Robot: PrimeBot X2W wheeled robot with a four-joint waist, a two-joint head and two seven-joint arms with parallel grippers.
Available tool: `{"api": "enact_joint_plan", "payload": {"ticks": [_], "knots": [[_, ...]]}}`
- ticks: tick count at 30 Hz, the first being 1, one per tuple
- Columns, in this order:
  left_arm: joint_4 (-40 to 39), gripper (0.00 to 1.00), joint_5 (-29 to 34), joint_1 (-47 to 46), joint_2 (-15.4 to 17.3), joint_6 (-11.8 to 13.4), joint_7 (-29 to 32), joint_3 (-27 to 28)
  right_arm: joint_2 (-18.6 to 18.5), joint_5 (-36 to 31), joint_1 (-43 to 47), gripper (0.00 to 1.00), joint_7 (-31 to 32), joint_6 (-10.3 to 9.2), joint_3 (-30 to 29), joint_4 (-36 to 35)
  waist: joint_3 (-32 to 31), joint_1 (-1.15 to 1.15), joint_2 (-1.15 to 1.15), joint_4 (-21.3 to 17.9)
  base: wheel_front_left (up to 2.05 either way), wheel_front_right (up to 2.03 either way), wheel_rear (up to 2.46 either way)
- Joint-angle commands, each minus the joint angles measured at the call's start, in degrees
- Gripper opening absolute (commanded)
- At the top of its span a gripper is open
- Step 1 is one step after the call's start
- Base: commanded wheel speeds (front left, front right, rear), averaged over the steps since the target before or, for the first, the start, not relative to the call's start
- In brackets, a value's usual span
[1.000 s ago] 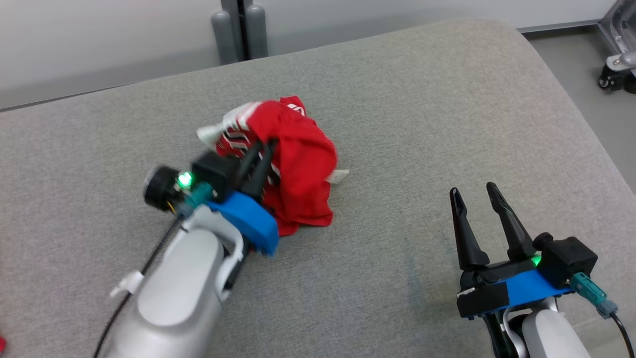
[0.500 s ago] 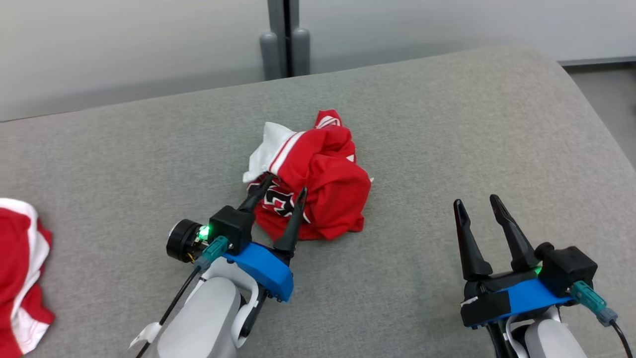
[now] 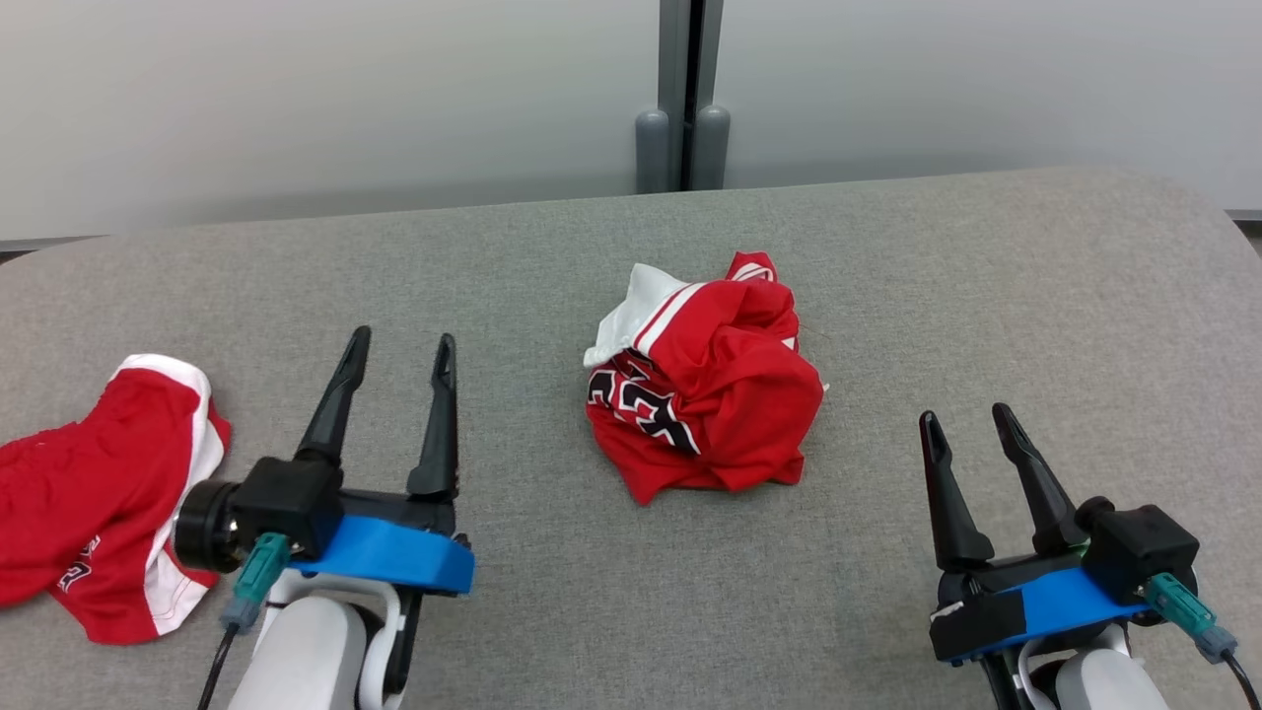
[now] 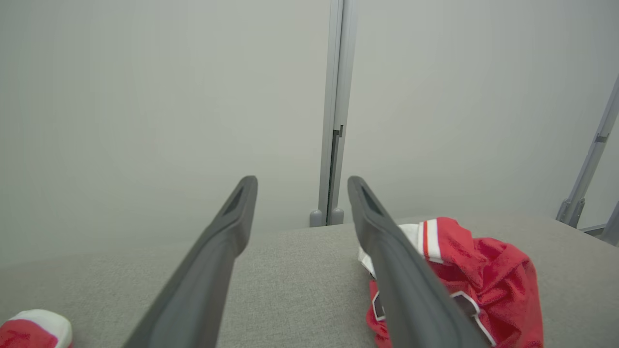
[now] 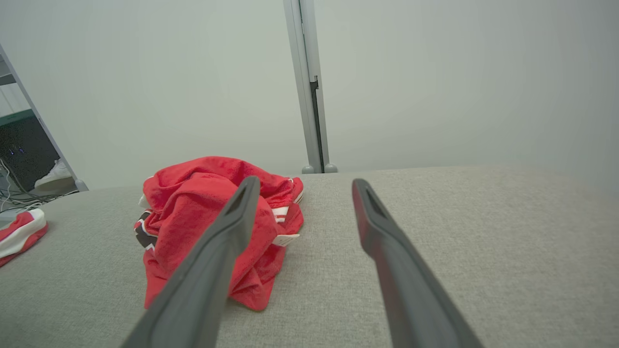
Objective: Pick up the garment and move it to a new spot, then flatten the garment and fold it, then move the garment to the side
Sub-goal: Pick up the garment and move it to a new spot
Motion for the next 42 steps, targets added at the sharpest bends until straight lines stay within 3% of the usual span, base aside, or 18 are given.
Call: {"api": "enact_joint_plan", "payload": {"ticks": [1,12,19,42], "knots": [[-0.61,1.0,0.47,1.04,0.25,0.15,-0.26,0.71,-0.05,-0.41,0.62,1.0,-0.03,0.03,-0.21,0.12,-0.17,0.0,0.0,0.21,0.0,0.0,0.0],[-5.5,1.0,4.76,9.35,-1.15,0.05,-0.27,11.18,-0.05,-1.44,2.67,1.0,-0.03,0.03,-1.9,0.12,-2.17,0.0,0.0,1.85,0.0,0.0,0.0],[-5.84,1.0,6.61,13.64,-2.65,-0.54,-0.27,14.87,-0.05,-1.7,3.9,1.0,-0.03,0.03,-2.15,0.59,-3.16,0.0,0.0,1.66,0.0,0.0,0.0],[-1.85,1.0,9.97,14.98,-4.05,-0.87,-0.27,17.81,-0.05,-2.01,5.09,1.0,-0.02,0.03,-2.7,2.15,-4.43,0.0,0.0,1.43,0.0,0.0,0.0]]}}
